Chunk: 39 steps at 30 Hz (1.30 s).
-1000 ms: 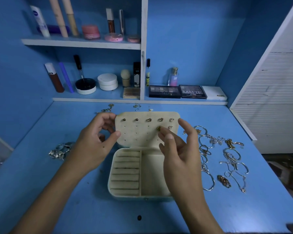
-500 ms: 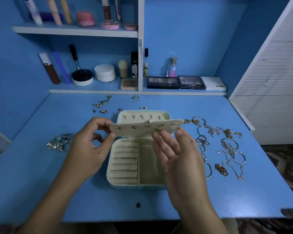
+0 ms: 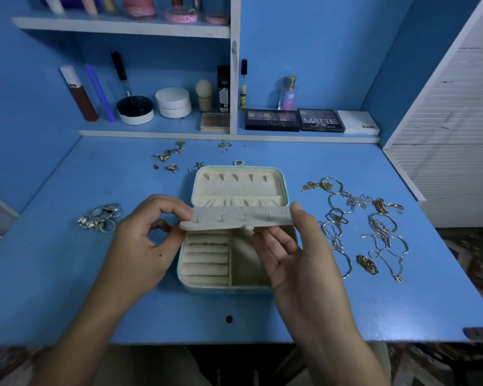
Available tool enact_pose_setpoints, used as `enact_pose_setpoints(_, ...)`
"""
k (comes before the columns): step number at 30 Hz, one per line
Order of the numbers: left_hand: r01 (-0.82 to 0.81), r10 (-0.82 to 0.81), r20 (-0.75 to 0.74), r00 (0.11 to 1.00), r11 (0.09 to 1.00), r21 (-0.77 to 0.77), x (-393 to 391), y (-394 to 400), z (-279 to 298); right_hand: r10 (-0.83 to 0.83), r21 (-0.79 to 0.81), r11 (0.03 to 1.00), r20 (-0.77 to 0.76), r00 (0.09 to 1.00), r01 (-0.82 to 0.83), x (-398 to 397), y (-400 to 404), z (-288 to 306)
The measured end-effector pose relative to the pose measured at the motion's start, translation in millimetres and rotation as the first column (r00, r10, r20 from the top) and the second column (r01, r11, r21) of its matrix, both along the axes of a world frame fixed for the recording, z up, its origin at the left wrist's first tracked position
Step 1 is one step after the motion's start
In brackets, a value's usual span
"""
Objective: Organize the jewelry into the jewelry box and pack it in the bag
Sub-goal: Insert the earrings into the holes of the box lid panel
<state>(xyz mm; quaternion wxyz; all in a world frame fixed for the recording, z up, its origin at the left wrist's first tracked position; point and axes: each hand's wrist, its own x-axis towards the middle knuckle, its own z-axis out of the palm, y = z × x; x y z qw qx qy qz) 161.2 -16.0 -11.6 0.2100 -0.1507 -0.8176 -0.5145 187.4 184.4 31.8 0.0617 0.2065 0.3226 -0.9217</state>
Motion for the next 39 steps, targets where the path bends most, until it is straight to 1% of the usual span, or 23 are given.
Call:
enact_pose_setpoints(4, 0.001, -0.001, -0.008, 1.000, 1.000, 0.007, 2, -2, -5, 0.032, -0.001, 0.999, -0.002, 0.999, -0.032, 2, 1, -1)
enact_pose_setpoints(9, 0.004, -0.004, -0.014, 1.000, 1.000, 0.008, 2, -2, -8, 0.092, 0.107, 0.990, -0.027, 0.995, -0.088, 6, 5, -2)
enact_pose_setpoints(13, 0.007, -0.007, -0.035, 0.999, 1.000, -0.002, 3, -3, -11, 0.081, 0.190, 0.979, -0.043, 0.996, -0.071, 10, 9, 1)
enact_pose_setpoints(18, 0.008, -0.008, -0.031, 0.999, 1.000, -0.018, 5, -4, -12, 0.120, 0.257, 0.960, -0.023, 0.992, -0.110, 8, 12, -2)
enact_pose_setpoints(22, 0.012, -0.013, -0.022, 1.000, 0.998, -0.061, 7, -7, -12, 0.147, 0.314, 0.939, -0.004, 0.989, -0.139, 7, 16, -5)
enact_pose_setpoints(25, 0.007, -0.005, 0.041, 0.999, 0.999, -0.036, 5, -8, -7, 0.144, 0.343, 0.930, 0.000, 0.990, -0.135, 8, 17, -8)
enact_pose_setpoints(29, -0.065, 0.061, 0.159, 0.985, 0.998, 0.017, -8, -10, 4, 0.152, 0.362, 0.921, -0.002, 0.988, -0.141, 7, 18, -11)
enact_pose_setpoints(31, -0.084, 0.080, 0.174, 0.982, 0.996, 0.014, -19, -10, 10, 0.157, 0.359, 0.922, -0.005, 0.988, -0.145, 6, 18, -11)
enact_pose_setpoints(34, -0.083, 0.089, 0.168, 0.982, 0.996, -0.045, -43, -8, 20, 0.163, 0.357, 0.922, -0.011, 0.987, -0.148, 6, 18, -11)
enact_pose_setpoints(39, -0.109, 0.145, 0.163, 0.976, 0.971, -0.211, -103, -3, 27, 0.165, 0.356, 0.923, -0.019, 0.986, -0.148, 6, 18, -12)
